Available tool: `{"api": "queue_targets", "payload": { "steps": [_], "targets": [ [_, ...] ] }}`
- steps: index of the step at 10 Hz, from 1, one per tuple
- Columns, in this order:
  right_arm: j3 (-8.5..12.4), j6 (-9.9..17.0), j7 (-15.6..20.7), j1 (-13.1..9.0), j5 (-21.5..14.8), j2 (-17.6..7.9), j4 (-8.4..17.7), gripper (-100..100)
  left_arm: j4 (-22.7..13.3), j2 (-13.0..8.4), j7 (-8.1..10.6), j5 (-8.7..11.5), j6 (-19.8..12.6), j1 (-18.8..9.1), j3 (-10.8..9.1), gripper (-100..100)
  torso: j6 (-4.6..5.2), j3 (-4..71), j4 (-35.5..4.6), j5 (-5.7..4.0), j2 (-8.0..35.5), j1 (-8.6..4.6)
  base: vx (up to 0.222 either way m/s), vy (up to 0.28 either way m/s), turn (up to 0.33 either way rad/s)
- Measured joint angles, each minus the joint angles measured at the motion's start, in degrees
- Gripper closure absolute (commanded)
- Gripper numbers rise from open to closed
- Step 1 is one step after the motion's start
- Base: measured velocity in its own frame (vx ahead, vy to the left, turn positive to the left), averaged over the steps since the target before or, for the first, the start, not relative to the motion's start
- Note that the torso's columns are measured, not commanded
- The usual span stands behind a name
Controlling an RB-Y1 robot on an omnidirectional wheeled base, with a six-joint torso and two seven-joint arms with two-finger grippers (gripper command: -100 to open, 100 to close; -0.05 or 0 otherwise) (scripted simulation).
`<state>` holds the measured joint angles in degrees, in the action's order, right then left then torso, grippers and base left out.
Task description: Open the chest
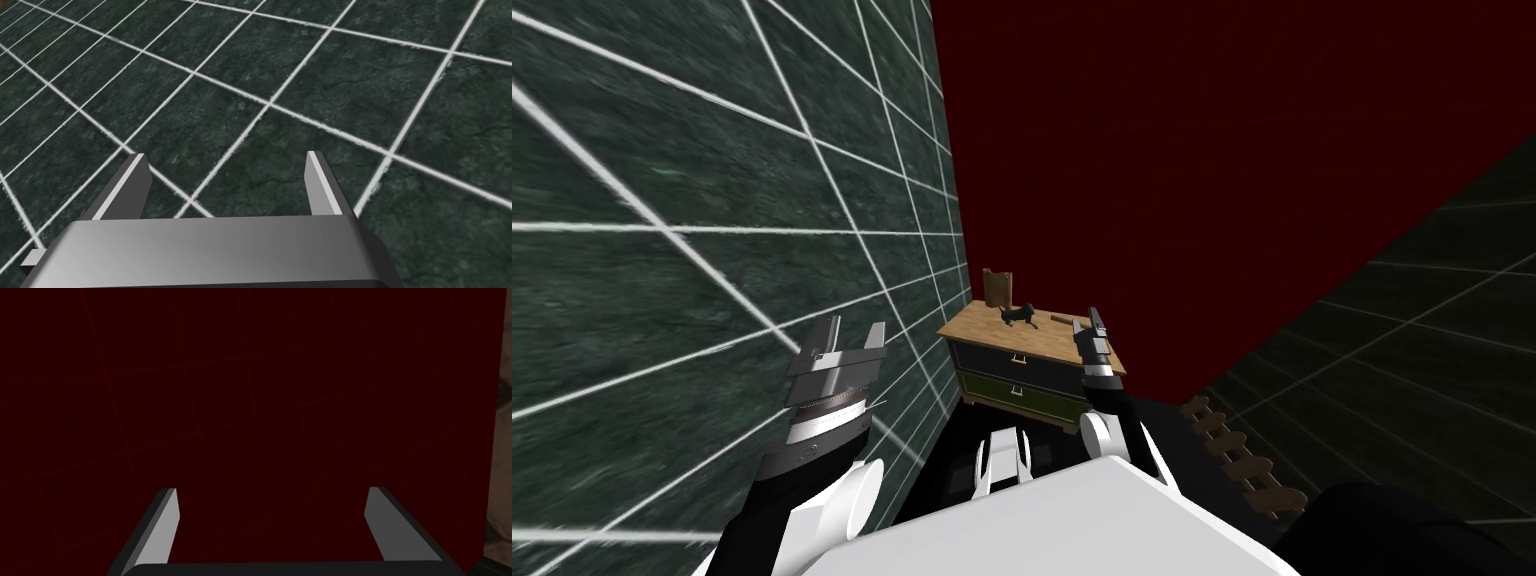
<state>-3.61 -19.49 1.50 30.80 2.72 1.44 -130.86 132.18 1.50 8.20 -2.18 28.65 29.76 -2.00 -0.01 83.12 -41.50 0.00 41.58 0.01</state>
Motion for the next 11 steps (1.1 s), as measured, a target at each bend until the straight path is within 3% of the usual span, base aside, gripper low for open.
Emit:
{"api": "queue_targets", "payload": {
  "steps": [3,6,7,9,11],
  "targets": [
    [-0.97,2.66,0.43,-0.65,-2.81,-4.69,3.33,-100,-0.01,0.00,0.00,0.00,0.00,0.00,0.00,0,0.02,1.40,-0.79,0.00,0.76,0.00,-0.037,0.013,0.126],
    [-1.03,6.58,0.23,-1.46,-5.40,-7.84,5.85,-100,-0.01,0.00,0.00,0.00,0.00,-0.01,0.01,0,0.00,1.44,-0.79,0.01,0.73,0.04,-0.037,0.023,0.170],
    [-1.31,7.61,0.26,-1.30,-6.14,-8.31,6.34,-100,-0.01,0.00,0.00,0.00,0.00,0.00,0.00,0,0.05,1.45,-0.79,0.01,0.71,0.00,-0.035,0.026,0.159],
    [-1.61,10.63,0.40,-3.31,-8.89,-9.74,10.40,-100,-0.01,0.00,0.00,0.00,0.00,-0.01,0.01,0,-0.01,1.44,-0.79,0.00,0.73,0.01,-0.042,0.028,0.222],
    [-2.33,13.47,0.58,-3.25,-11.44,-10.60,12.41,-100,-0.01,0.00,0.00,0.00,0.00,0.00,0.00,0,0.00,1.45,-0.79,-0.01,0.71,-0.02,-0.033,0.026,0.151]
  ]
}}
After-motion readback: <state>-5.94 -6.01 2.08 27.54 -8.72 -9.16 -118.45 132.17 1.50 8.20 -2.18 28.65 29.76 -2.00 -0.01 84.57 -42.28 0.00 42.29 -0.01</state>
